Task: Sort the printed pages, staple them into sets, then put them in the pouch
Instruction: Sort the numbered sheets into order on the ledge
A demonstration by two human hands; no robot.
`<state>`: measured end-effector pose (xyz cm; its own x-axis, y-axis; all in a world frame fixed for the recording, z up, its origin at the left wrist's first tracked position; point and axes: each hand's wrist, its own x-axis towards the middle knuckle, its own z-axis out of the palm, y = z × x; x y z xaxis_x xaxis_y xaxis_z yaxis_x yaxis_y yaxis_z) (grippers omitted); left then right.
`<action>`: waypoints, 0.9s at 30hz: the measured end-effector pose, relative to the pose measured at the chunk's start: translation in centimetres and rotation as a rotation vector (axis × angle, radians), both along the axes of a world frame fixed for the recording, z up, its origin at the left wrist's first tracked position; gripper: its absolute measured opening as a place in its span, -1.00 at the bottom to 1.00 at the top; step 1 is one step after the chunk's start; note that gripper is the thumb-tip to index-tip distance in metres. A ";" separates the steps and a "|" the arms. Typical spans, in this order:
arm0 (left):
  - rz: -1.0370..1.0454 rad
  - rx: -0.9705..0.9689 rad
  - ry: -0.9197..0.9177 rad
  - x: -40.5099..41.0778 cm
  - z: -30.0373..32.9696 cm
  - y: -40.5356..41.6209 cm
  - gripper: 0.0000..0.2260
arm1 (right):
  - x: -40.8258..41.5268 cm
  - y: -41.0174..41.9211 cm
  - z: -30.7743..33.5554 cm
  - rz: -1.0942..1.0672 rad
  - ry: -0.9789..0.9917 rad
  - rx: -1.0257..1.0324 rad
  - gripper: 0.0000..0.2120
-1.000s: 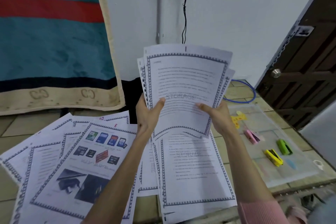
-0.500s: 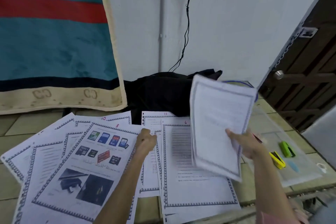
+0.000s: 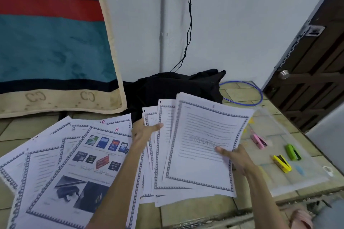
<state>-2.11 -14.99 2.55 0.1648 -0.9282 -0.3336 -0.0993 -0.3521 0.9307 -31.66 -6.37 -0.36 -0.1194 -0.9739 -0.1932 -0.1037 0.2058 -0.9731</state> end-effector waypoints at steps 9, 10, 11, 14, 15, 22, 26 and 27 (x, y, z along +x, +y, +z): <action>0.086 -0.030 0.260 2.3 0.5 -0.9 -0.82 | 1.4 -0.3 -0.7 -0.211 0.038 -0.025 -0.91; 0.093 -0.038 0.240 2.5 0.4 -1.0 -0.82 | 1.4 -0.4 -1.1 -0.192 0.057 -0.005 -0.86; 0.085 -0.043 0.228 2.6 0.3 -1.1 -0.83 | 1.4 -0.5 -1.3 -0.179 0.065 0.021 -0.80; 0.058 -0.017 0.207 2.8 -0.1 -1.6 -0.85 | 1.9 -0.6 -1.3 -0.059 0.051 0.088 -0.85; 0.053 -0.007 0.208 2.9 -0.2 -1.9 -0.81 | 1.9 -0.6 -1.4 -0.034 0.060 0.100 -0.75; 0.020 -0.023 0.254 2.1 -0.1 -1.6 -0.71 | 1.8 -0.9 -1.9 -0.061 0.067 0.099 -0.35; -0.169 -0.115 -0.004 1.3 0.4 -0.5 -0.59 | 1.6 -1.0 -1.2 -0.119 0.075 0.061 -0.83; -0.232 -0.164 -0.133 1.5 0.4 0.0 -0.60 | 1.4 -1.1 -1.0 -0.122 0.100 0.016 -0.81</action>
